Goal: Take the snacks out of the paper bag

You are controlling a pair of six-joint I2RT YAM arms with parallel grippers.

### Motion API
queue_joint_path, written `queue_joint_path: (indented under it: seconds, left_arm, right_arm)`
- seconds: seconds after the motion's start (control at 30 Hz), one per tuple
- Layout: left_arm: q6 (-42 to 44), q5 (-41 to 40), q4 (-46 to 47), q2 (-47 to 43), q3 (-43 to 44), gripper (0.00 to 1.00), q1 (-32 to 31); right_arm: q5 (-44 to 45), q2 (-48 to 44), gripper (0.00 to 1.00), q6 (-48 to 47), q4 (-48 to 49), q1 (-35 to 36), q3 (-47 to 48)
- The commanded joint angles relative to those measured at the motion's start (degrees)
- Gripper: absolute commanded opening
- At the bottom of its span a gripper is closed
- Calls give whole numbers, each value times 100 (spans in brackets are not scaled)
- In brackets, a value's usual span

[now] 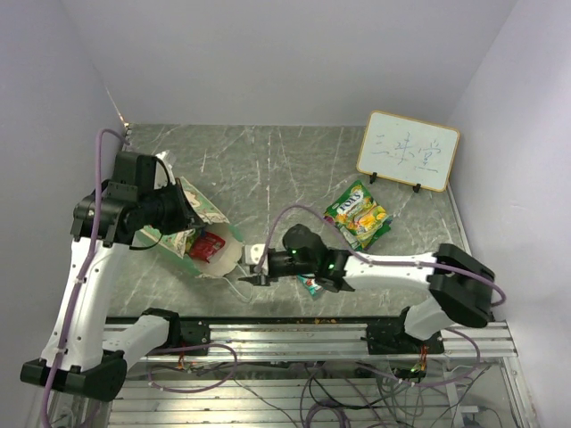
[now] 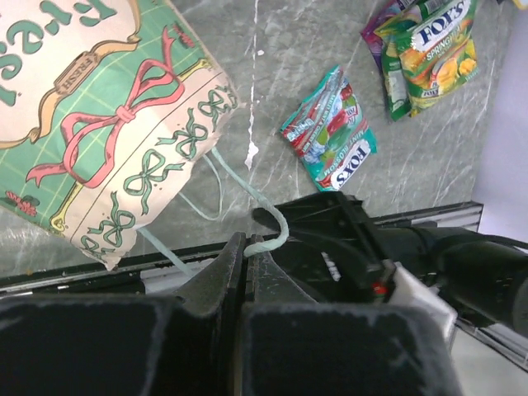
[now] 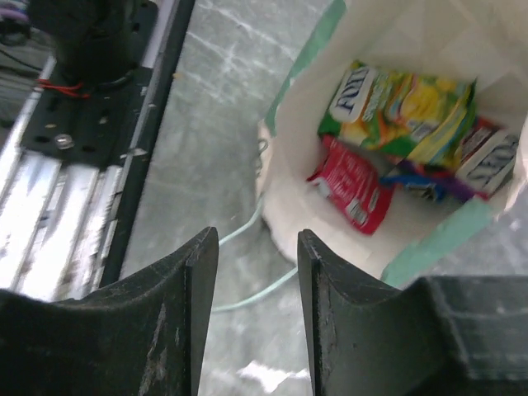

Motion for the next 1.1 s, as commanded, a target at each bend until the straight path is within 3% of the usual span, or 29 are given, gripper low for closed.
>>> queue_joint_path:
  seconds: [0.0, 0.13, 0.27, 0.4, 0.6, 0.7, 0.93, 1.07]
  left_arm:
    - [709, 408, -200, 120, 483, 7, -23]
    - [693, 144, -282, 73, 449, 7, -24]
    - [597, 184, -162, 101, 448, 7, -23]
    - [495, 137, -153, 149, 459, 7, -17]
    - [462, 90, -358, 134, 501, 7, -18]
    - [441, 162, -392, 94, 505, 7, -23]
    - [455, 368, -370, 69, 423, 7, -22]
    - [441, 382, -342, 60, 409, 7, -20]
  right_arm:
    - [592, 828, 43, -1353, 1295, 332, 441]
    - [777, 1737, 43, -726, 1346, 394, 1456]
    - [2196, 2334, 42, 766, 3130, 539, 1250]
    - [3421, 2928, 36, 1252, 4007, 817, 1280]
    - [3677, 3874, 35, 1550, 4739, 815, 1681]
    - [4017, 4258, 39, 1800, 4735, 798, 1967]
    - [3909, 4909, 50, 2005, 4673, 719, 2608]
    - [3724, 5206, 57, 1565, 4627, 685, 2960]
